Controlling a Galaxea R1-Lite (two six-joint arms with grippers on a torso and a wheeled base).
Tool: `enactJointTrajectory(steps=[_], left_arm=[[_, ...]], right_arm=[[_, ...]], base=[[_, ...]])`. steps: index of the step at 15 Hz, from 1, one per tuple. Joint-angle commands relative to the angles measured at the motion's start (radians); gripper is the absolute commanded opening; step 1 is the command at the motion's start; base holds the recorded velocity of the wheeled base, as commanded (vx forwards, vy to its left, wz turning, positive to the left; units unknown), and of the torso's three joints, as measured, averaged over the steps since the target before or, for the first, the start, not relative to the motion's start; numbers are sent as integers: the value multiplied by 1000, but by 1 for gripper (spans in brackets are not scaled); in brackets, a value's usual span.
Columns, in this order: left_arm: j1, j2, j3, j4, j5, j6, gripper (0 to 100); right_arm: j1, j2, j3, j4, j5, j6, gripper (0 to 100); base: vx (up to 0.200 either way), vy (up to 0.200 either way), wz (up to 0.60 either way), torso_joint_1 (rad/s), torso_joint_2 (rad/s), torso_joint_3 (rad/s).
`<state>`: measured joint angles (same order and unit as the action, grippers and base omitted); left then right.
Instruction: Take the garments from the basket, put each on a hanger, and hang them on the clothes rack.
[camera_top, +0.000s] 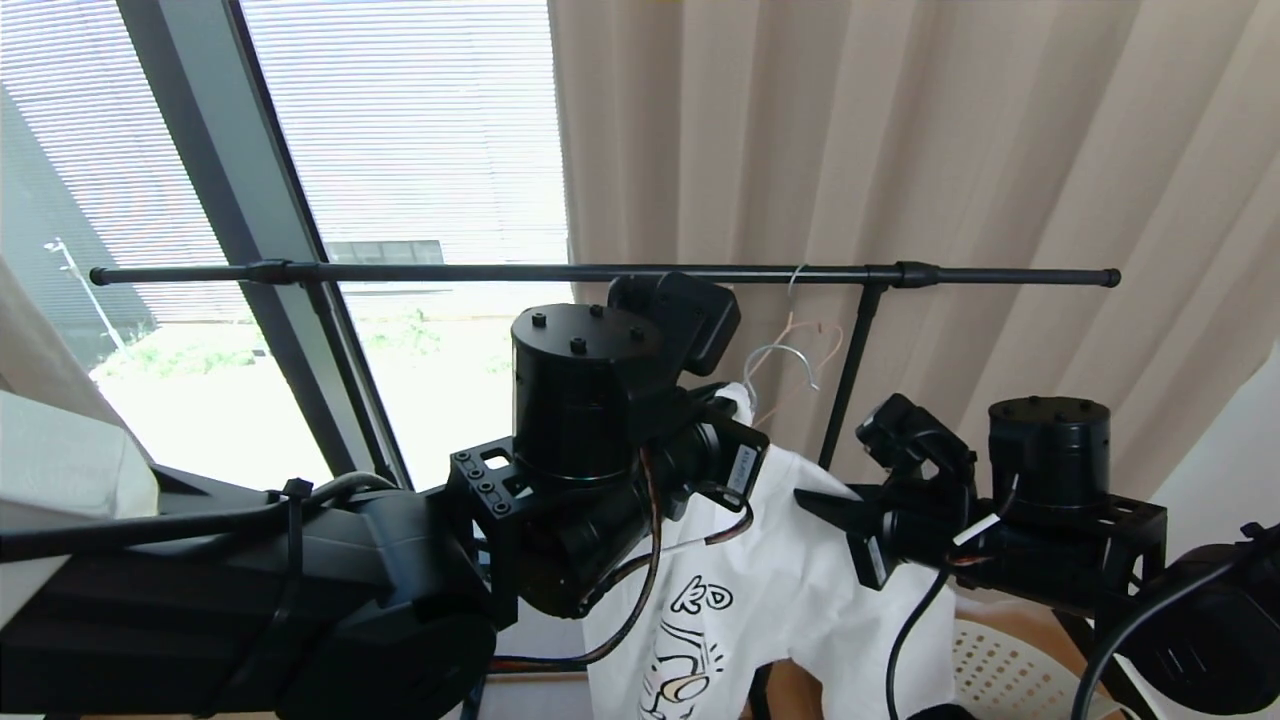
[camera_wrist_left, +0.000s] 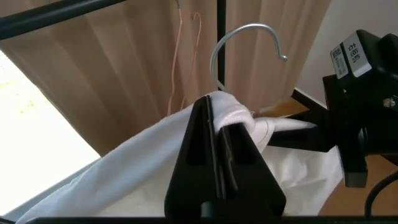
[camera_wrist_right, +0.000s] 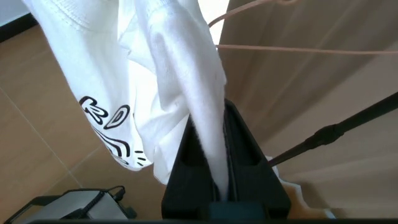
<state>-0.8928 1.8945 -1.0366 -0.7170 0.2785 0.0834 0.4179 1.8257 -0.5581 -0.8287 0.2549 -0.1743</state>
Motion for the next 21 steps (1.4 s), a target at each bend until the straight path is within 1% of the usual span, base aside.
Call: enactJointTrajectory(steps=[1, 2, 3, 5, 8, 10, 11, 12, 15, 18, 19, 21], left_arm=[[14, -2, 1, 1, 1, 1, 0], [21, -2, 1, 1, 1, 2, 0], [40, -3, 3, -1, 1, 6, 0], [51, -11, 3, 1, 1, 9, 0], [48, -12, 9, -1, 1, 12, 0], [38, -12, 9, -1, -1, 12, 0], [28, -12, 12, -1, -1, 12, 100], [25, -12, 13, -1, -1, 12, 100], [21, -35, 55, -2, -2, 42, 100], [44, -95, 98, -1, -4, 95, 100], [51, -110, 98, -1, -4, 101, 100], [92, -155, 112, -1, -15, 104, 100]], right_arm=[[-2, 18, 20, -35, 21, 6, 0], [-2, 15, 23, -41, 33, 10, 0], [-5, 6, 26, -59, 57, 36, 0], [-16, -2, 27, -86, 61, 44, 0], [-24, -16, 41, -124, 87, 45, 0], [-24, -20, 44, -127, 87, 45, 0], [-24, -20, 44, -127, 89, 45, 0], [-24, -20, 44, -127, 87, 47, 0], [-28, -31, 44, -127, 89, 53, 0], [-65, -37, 41, -127, 124, 53, 0], [-76, -42, 41, -127, 139, 52, 0], [-113, -42, 44, -127, 191, 50, 0]], base=[[0, 0, 0, 0, 0, 0], [0, 0, 0, 0, 0, 0], [0, 0, 0, 0, 0, 0], [0, 0, 0, 0, 0, 0], [0, 0, 0, 0, 0, 0], [0, 0, 0, 0, 0, 0], [0, 0, 0, 0, 0, 0], [0, 0, 0, 0, 0, 0], [0, 0, 0, 0, 0, 0], [0, 0, 0, 0, 0, 0], [0, 0, 0, 0, 0, 0], [0, 0, 0, 0, 0, 0]])
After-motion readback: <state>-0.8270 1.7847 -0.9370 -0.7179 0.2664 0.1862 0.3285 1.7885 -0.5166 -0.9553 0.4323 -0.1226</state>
